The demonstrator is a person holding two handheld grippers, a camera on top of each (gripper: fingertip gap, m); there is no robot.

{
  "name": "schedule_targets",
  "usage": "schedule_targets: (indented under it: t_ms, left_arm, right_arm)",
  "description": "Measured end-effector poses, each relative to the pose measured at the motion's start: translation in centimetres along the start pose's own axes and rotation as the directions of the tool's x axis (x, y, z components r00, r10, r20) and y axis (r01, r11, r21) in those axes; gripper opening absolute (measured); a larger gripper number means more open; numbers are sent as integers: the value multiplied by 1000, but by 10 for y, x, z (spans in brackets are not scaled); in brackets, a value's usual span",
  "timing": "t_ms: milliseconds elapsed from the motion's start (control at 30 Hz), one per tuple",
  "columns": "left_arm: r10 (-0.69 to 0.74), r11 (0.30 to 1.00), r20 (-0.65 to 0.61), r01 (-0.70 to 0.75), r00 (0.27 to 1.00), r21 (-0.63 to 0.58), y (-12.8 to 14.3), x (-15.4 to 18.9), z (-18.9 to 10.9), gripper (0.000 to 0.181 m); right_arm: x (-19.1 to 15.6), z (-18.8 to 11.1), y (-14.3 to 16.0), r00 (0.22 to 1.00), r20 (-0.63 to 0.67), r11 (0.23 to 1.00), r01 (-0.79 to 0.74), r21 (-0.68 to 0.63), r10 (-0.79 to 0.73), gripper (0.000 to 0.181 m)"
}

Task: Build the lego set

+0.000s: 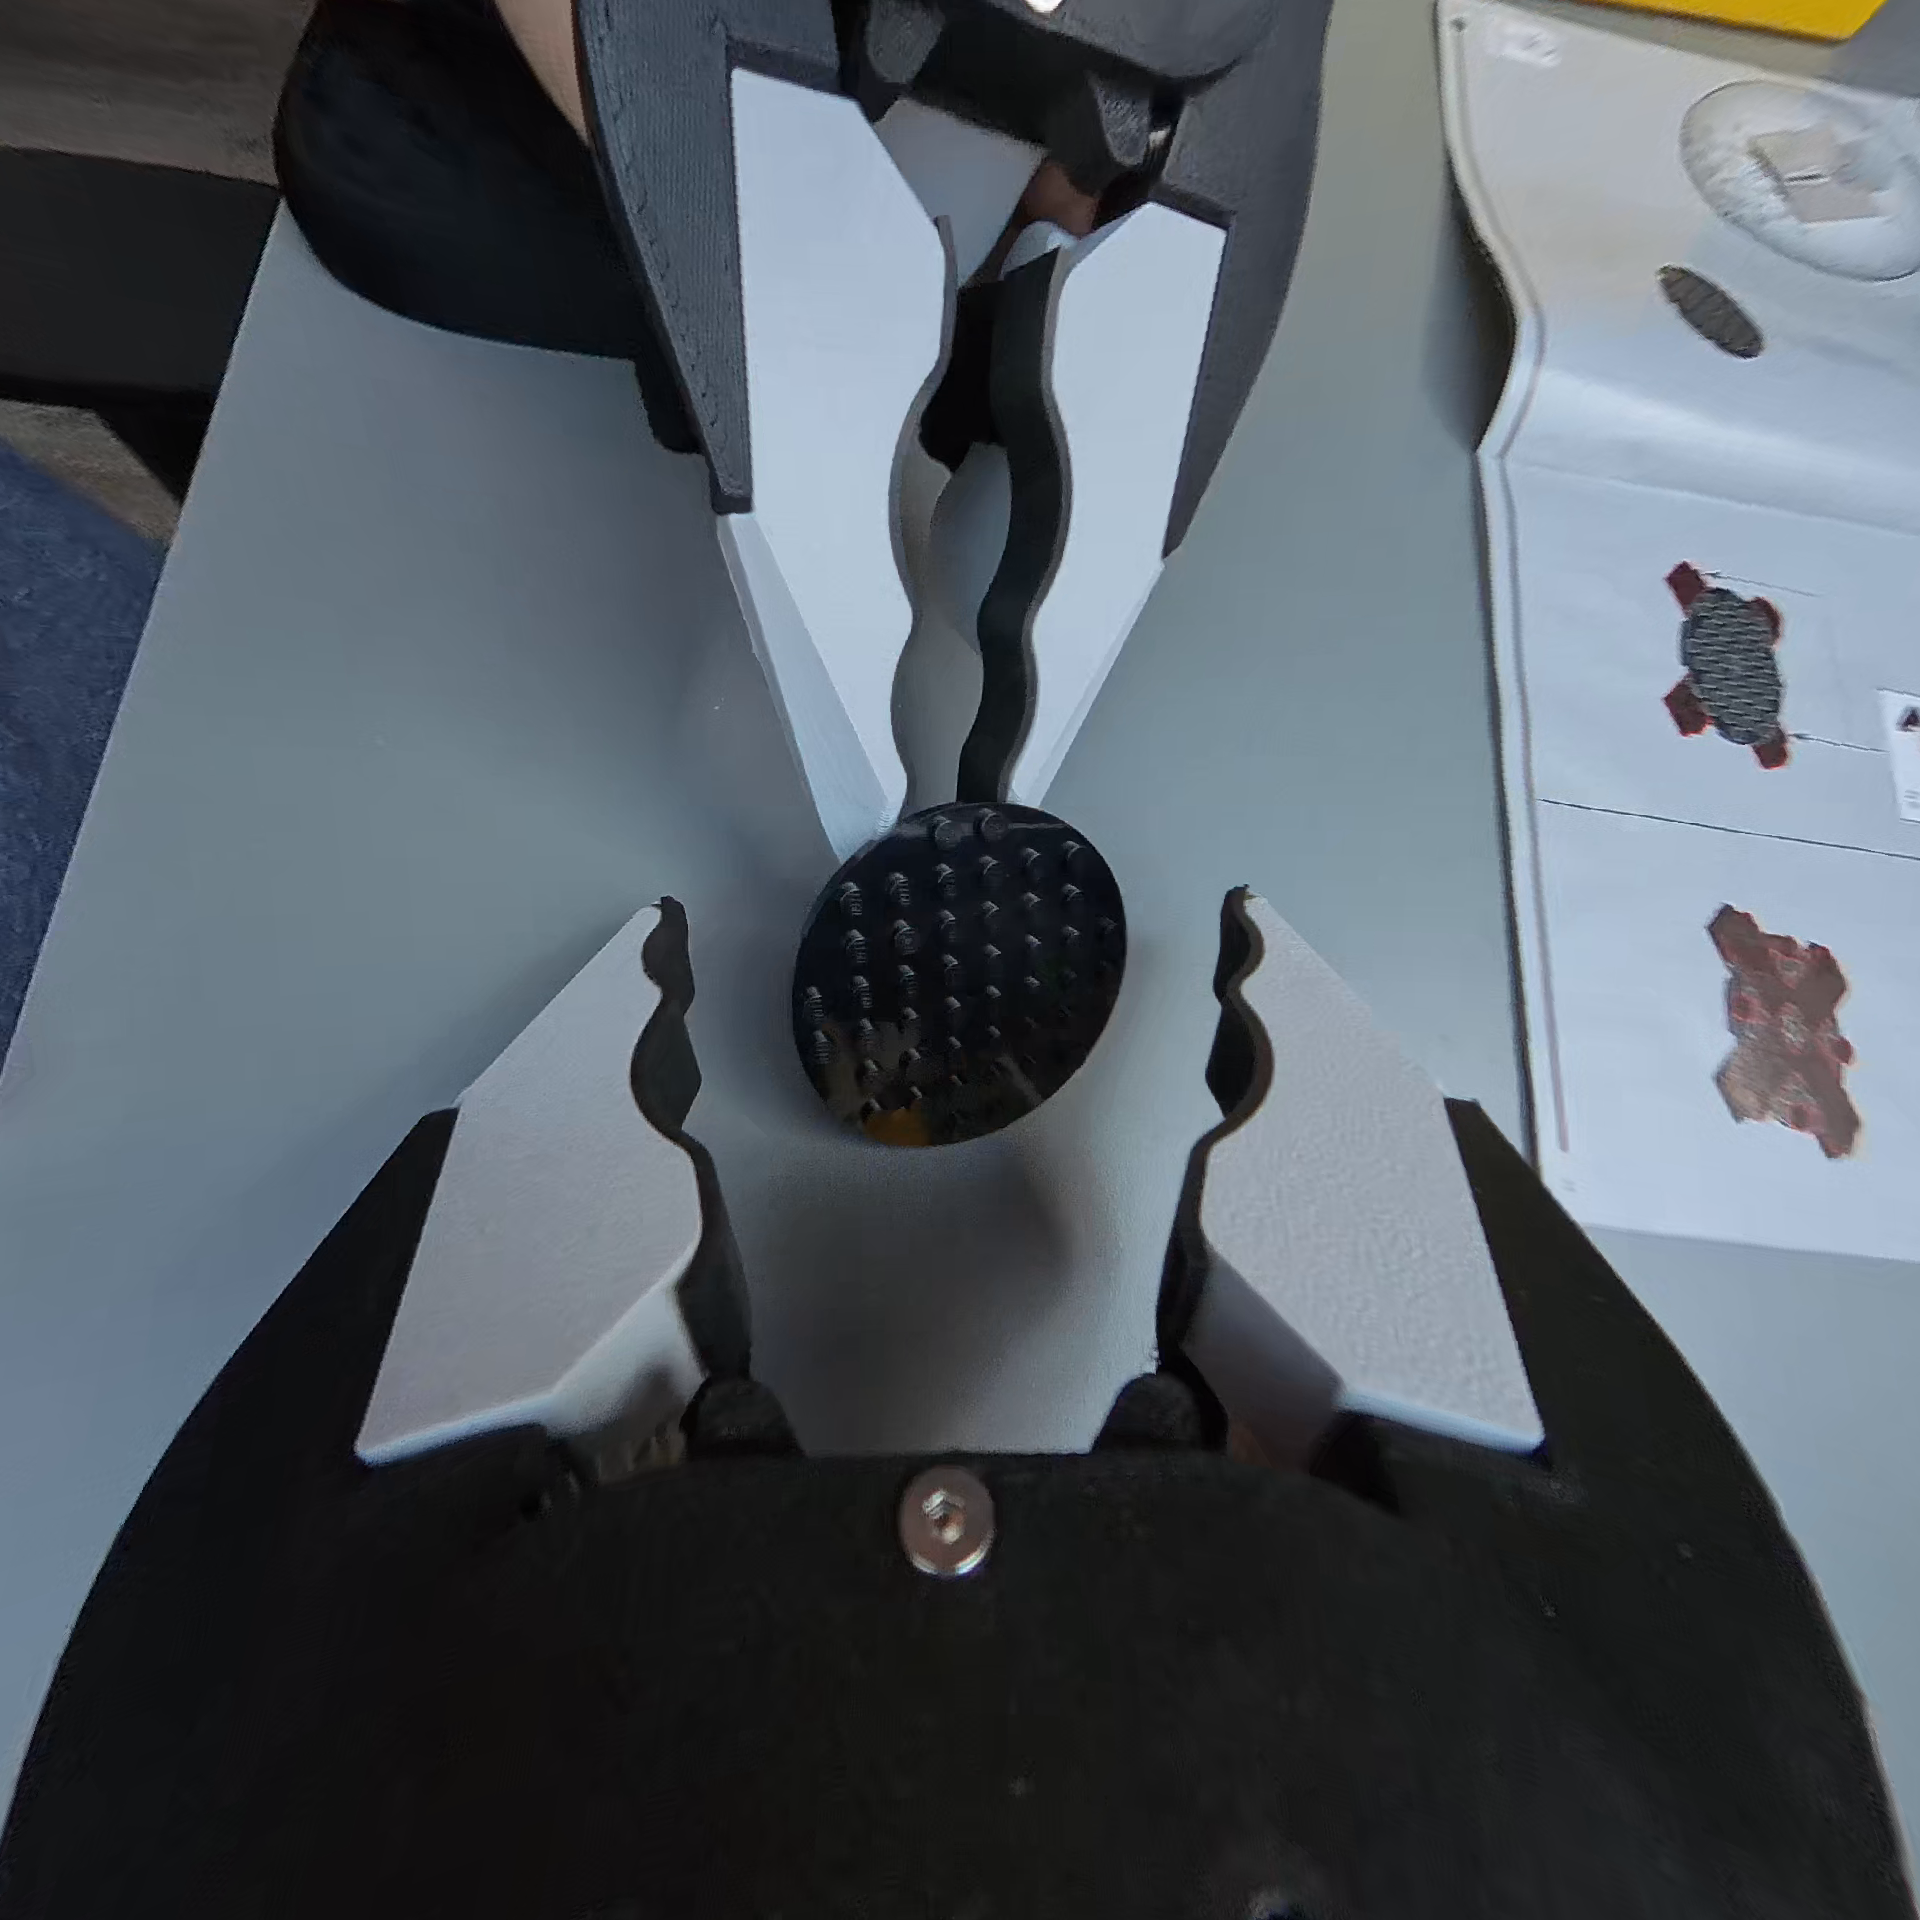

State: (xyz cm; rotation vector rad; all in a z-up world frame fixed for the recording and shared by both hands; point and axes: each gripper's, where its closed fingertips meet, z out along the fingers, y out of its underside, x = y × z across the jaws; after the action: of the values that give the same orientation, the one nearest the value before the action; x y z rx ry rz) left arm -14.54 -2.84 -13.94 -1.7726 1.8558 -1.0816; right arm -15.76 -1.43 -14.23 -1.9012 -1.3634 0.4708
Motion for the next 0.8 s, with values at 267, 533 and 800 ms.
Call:
schedule_targets:
  t_ms: [267, 533, 800]
  left_arm:
    - [-15, 1000, -12, 15, 1000, 12, -4, 1, 2, 14]
    - [-29, 999, -9, 29, 1000, -15, -4, -1, 8, 14]
    - [-18, 1000, -10, 18, 1000, -18, -11, -2, 7, 14]
  right_arm:
    - [-4, -35, 7, 877, -480, 999, 28, 44, -3, 82]
    - [8, -16, 5, 808, -571, 989, 91, -120, -143, 59]
    - [11, -16, 13, 802, -575, 982, 70, -177, -161, 34]
